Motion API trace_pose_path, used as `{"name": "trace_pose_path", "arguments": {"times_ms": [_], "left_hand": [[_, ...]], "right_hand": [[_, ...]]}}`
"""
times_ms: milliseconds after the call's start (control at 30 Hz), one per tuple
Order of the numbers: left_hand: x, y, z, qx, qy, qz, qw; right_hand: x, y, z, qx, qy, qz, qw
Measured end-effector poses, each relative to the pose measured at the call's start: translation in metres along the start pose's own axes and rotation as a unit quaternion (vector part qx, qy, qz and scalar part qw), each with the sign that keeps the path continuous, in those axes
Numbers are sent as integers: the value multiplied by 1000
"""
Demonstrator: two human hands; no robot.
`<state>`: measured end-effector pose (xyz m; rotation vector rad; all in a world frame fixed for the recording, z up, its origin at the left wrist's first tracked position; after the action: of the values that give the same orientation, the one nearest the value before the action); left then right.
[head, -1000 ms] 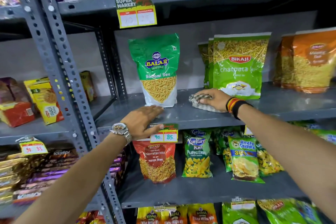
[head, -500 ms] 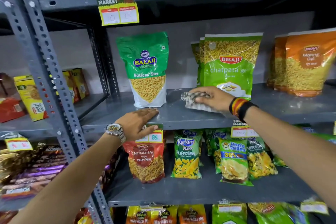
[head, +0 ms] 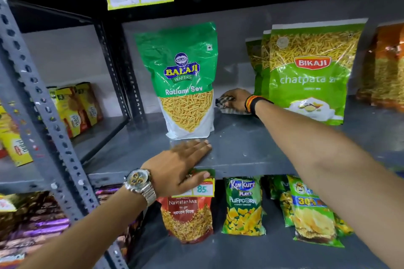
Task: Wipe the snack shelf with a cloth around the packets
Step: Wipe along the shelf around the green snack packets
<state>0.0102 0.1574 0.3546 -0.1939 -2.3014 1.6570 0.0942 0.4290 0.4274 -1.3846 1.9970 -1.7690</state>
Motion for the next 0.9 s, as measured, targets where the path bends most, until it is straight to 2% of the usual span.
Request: {"name": "trace_pose_path", "arguments": {"times_ms": [133, 300, 767, 900], "left_hand": [[-1, 1, 1, -8, 8, -11, 1000], [-2, 1, 2, -6, 6, -18, 1000], [-6, -6, 5, 29, -29, -11, 999], [-3, -12, 10, 24, -52, -6, 998]], "right_hand": [[-17, 32, -32, 67, 9, 39, 997], [-8, 44, -23, 93, -17, 3, 996], [34, 6, 153, 179, -126, -64, 974], [33, -22, 146, 90, -108, -114, 983]]}}
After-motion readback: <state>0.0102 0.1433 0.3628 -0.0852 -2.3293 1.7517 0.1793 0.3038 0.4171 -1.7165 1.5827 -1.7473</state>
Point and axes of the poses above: each hand's wrist, its own z-axis away from the middle knuckle, its own y-axis out of the palm, x = y × z, the point moved 8 cm from there along -z, towards the middle knuckle, and after that the axes turned 4 degrees about -y, right-handed, at the moved point
